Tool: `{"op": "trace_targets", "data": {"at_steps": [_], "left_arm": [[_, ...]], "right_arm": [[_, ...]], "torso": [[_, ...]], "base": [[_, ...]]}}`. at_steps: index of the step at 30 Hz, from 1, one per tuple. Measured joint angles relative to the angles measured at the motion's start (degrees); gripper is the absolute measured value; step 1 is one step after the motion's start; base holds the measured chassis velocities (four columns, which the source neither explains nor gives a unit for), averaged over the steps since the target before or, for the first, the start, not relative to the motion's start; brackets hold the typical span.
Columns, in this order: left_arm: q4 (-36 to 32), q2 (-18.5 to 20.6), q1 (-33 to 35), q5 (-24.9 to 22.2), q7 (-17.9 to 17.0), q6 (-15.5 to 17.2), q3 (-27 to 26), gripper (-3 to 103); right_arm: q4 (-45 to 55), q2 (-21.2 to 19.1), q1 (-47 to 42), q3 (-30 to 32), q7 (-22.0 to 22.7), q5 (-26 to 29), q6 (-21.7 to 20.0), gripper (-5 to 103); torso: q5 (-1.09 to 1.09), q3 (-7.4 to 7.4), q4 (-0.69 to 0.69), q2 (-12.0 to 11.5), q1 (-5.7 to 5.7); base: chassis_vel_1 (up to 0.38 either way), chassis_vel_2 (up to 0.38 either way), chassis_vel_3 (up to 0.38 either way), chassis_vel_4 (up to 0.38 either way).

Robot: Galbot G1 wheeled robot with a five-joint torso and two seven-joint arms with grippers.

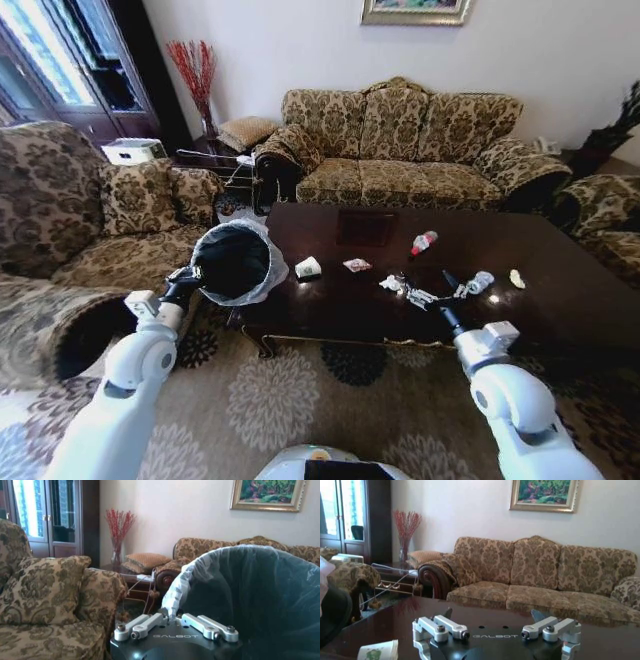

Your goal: Move to the front of the table and place the trash on the table into the trash bin.

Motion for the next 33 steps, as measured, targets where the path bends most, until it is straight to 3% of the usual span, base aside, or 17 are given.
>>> {"op": "trace_targets", "data": {"at_steps": [3,8,13,20,25,33], "left_arm": [[0.2,0.0,-0.1,0.0,-0.2,-0.2,-0.1,0],[0.5,0.0,0.4,0.1,-0.2,-0.8,-0.7,0],[0.5,0.1,0.9,1.0,-0.3,-1.0,-1.1,0],[0.5,0.5,1.4,1.8,-0.5,-1.4,-1.3,0],[1.7,0.7,0.6,2.6,-0.5,-1.9,-1.5,0],[4.4,0.9,-2.3,3.9,-1.3,-1.9,-0.4,0]], "right_arm": [[-0.9,-0.4,0.8,-0.8,-0.7,0.1,-0.5,100],[-7.2,-2.7,7.1,-7.7,-0.9,2.8,0.3,100],[-15.3,-3.9,20.5,-21.7,3.1,8.9,1.1,100],[-32.1,-0.4,35.4,-36.9,4.5,10.3,2.5,100],[-43.1,3.5,43.9,-43.0,4.1,10.2,3.4,100],[-52.9,6.6,46.8,-45.1,3.5,9.3,4.2,100]], "torso": [[-0.01,0.01,-0.01,0.0,0.01],[0.00,0.00,0.00,0.0,-0.04],[-0.01,-0.02,0.05,0.0,-0.09],[-0.02,0.01,0.01,0.0,-0.01],[-0.02,0.00,0.01,0.0,-0.04],[-0.01,0.00,0.00,0.0,-0.03]], "base": [[-0.107,0.095,0.109,-0.086],[-0.007,0.012,0.014,-0.004],[0.037,-0.010,-0.011,0.040],[0.000,0.000,0.000,0.000],[0.000,0.000,0.000,0.000],[0.000,0.000,0.000,0.000]]}}
